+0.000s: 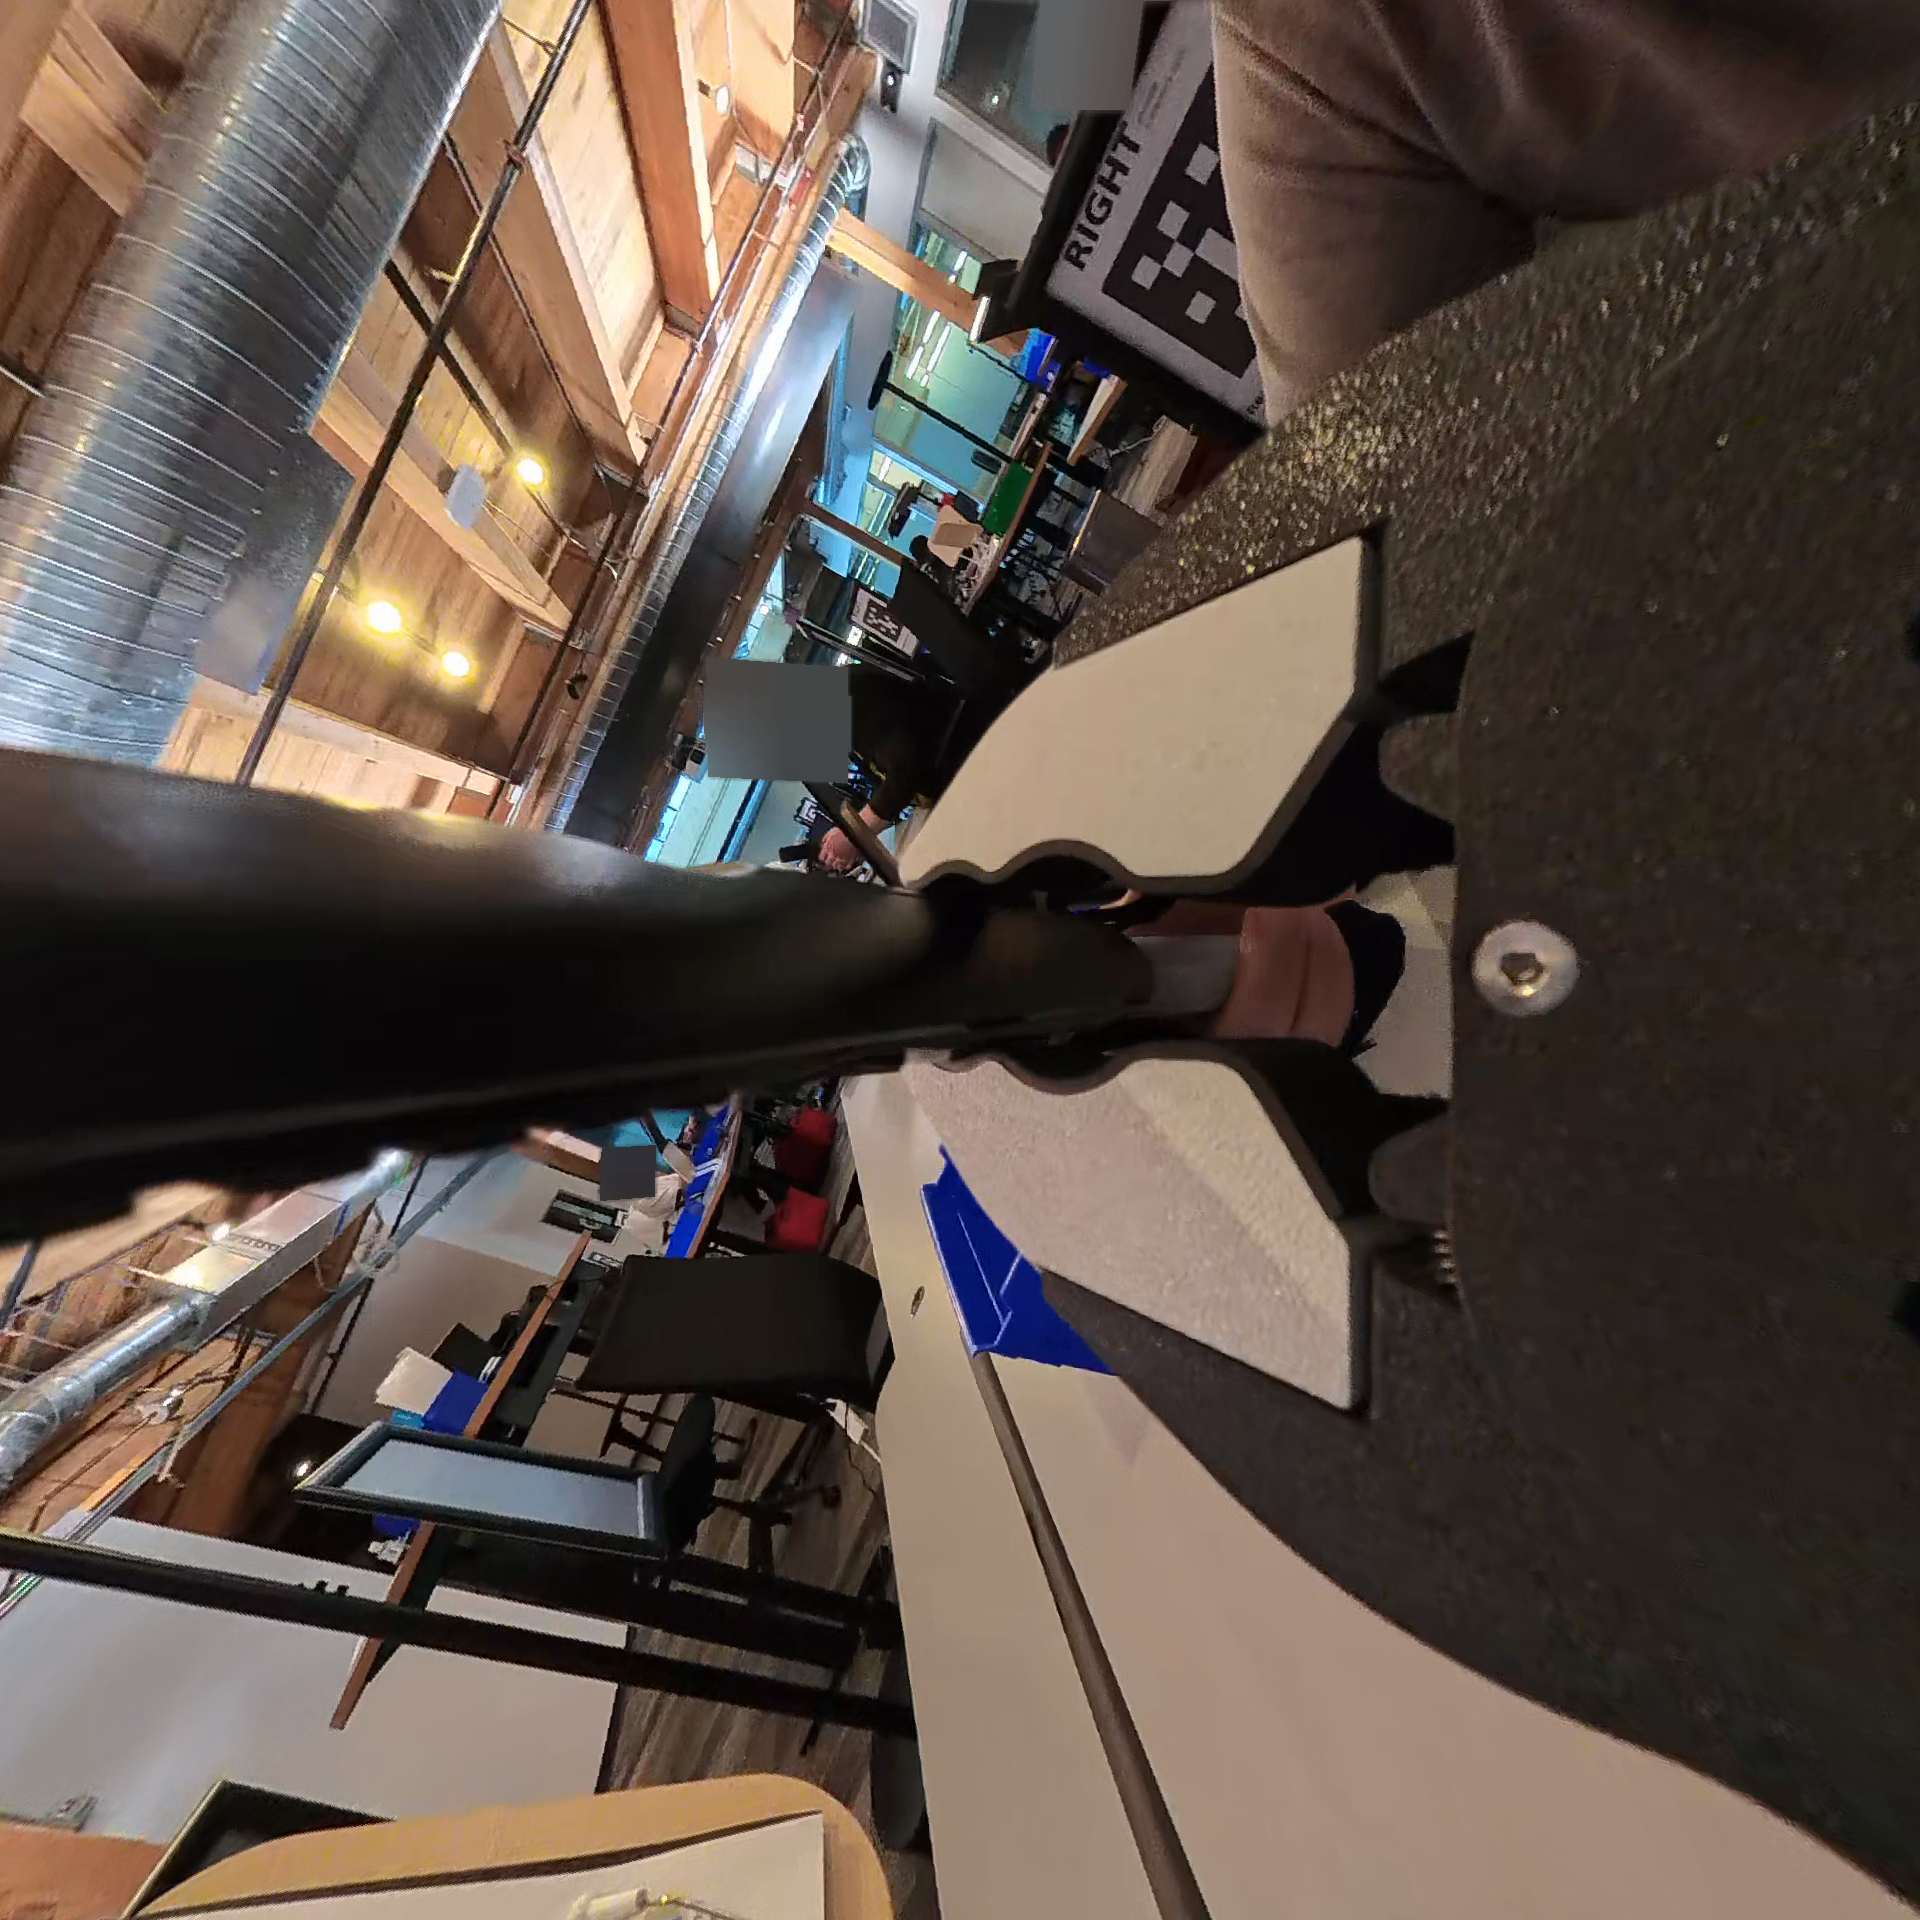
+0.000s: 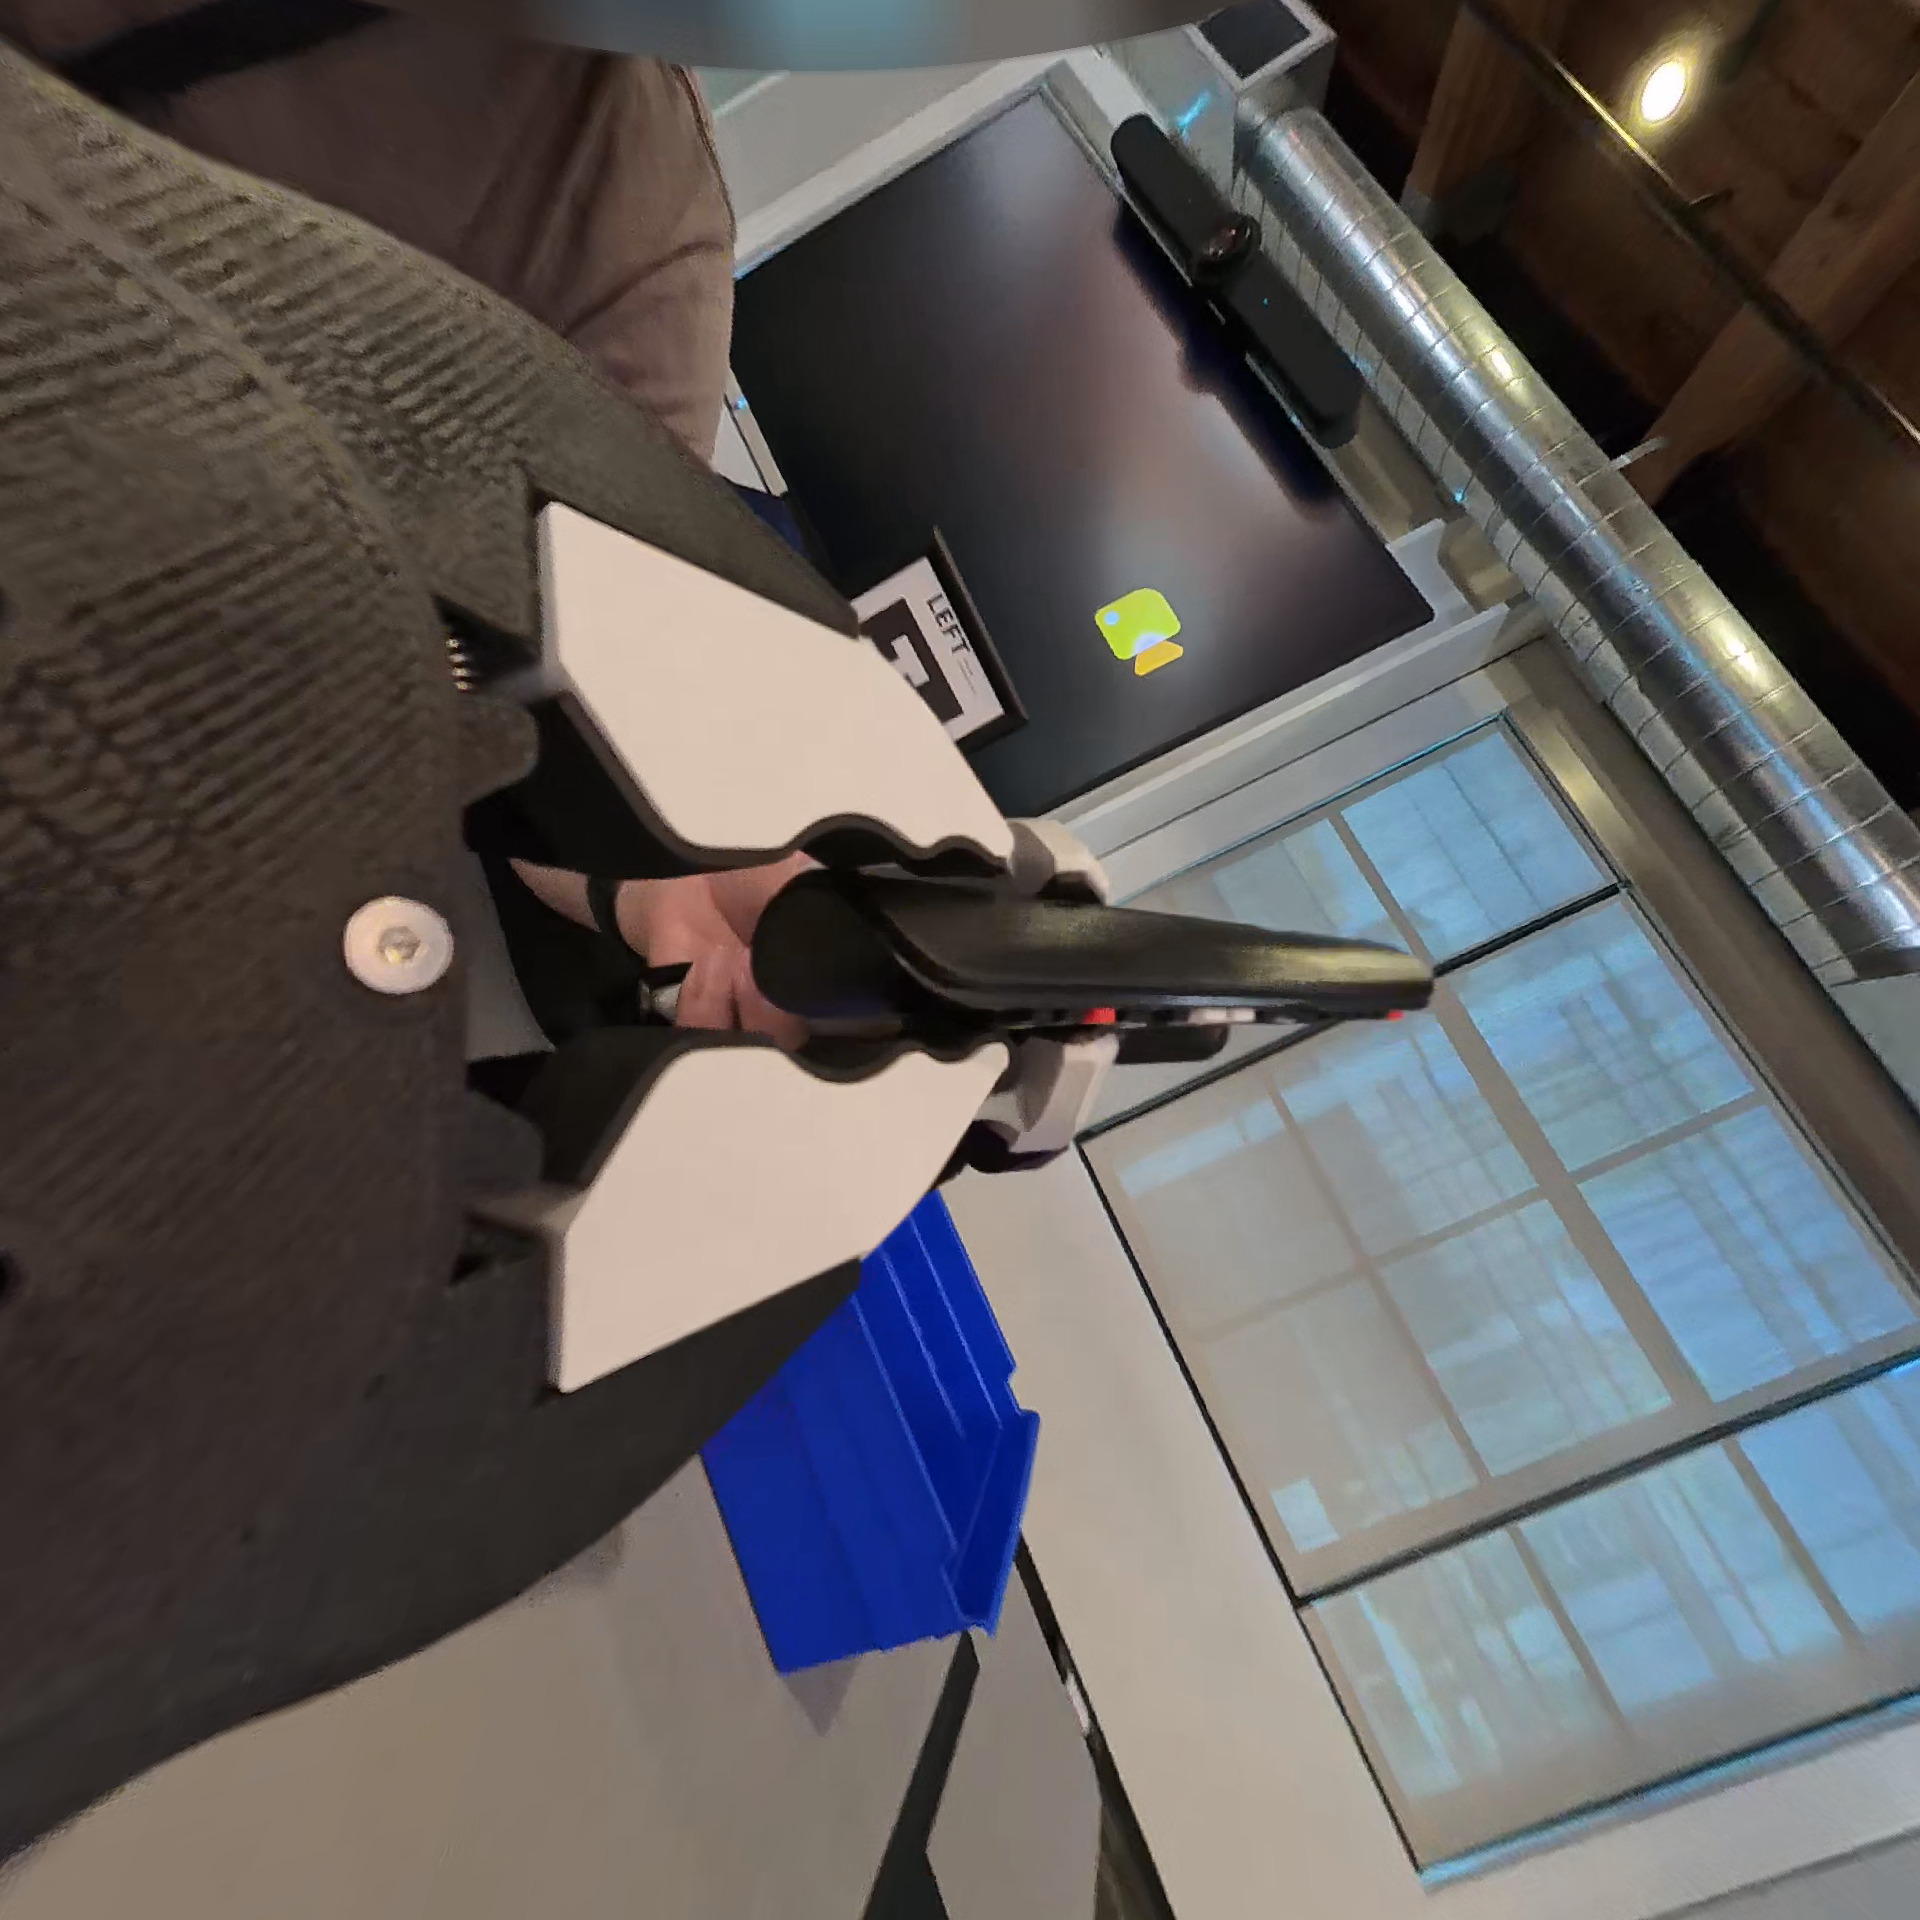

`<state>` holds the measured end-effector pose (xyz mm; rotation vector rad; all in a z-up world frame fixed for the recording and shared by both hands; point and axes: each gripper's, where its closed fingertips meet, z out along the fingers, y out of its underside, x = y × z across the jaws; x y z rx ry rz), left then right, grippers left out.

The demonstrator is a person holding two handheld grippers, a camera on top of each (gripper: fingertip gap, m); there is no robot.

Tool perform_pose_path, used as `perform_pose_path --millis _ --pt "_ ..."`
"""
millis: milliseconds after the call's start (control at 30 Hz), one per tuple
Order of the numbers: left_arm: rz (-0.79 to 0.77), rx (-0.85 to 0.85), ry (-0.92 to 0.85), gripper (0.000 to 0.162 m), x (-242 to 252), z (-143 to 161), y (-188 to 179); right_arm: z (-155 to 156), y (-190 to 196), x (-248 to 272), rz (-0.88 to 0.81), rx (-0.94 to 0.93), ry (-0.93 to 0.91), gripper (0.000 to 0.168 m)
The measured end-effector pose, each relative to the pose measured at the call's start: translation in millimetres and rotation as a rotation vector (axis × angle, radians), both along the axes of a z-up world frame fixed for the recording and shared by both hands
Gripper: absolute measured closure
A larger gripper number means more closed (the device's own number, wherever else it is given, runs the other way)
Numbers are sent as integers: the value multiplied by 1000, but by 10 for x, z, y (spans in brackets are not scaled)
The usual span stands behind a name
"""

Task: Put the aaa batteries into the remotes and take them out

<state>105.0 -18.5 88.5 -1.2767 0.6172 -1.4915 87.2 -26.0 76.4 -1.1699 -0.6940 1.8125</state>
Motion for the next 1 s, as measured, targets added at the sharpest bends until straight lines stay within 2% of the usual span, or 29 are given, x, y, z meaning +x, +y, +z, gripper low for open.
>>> perform_pose_path --millis 133,267,400,600,833,1000 --pt "1 38 78 137 -10 -51 -2 -46 44 35 -8 -29 -21 144" --pt "-19 39 108 126 -181 29 -13 -52 107 120 25 -113 -45 145" --pt "-6 55 208 130 -363 13 34 -51 162 188 31 -157 -102 145" --pt "-73 71 344 136 -497 -86 -28 -45 216 344 62 -204 -165 146" --pt "-35 199 553 131 -448 -269 -76 -84 136 356 71 -145 -290 145" --pt "-37 220 550 131 -397 -267 -109 -49 119 369 70 -139 -286 145"
